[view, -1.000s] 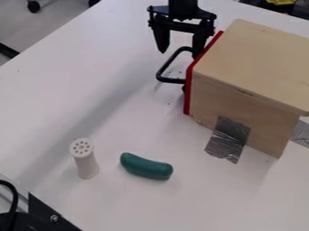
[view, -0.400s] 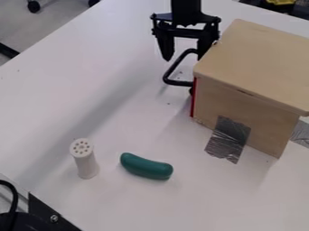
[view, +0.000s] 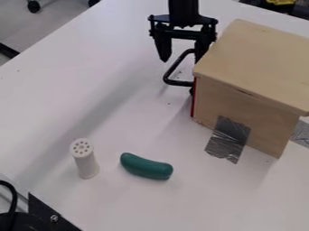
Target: Close the drawer
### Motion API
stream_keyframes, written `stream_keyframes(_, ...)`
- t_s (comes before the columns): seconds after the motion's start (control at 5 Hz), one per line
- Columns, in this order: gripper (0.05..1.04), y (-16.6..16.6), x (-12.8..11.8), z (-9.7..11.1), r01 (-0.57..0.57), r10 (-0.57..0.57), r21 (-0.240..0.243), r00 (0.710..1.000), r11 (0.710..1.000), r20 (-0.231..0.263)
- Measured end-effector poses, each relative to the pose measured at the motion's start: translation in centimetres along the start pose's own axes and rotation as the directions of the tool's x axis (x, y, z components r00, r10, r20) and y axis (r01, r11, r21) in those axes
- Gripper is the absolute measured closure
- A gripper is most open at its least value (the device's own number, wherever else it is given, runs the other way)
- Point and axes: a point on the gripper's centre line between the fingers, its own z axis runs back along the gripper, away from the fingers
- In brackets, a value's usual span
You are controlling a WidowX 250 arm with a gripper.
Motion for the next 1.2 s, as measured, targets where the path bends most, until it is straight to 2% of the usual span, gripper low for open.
stream_keyframes(0.2,0.085,1.5,0.0,1.2,-0.021,0.019,0.098,0.999,0.995,0.028)
stream_keyframes(0.4,0.085,2.3,-0.6,3.8,-0.028,0.017,0.156,0.997,0.987,0.073)
stream_keyframes(0.8,0.085,3.6,-3.7,4.6,-0.022,0.006,0.186,0.996,0.982,0.086)
stream_keyframes(1.2,0.085,4.6,-5.2,4.8,-0.027,0.012,0.146,0.995,0.989,0.104)
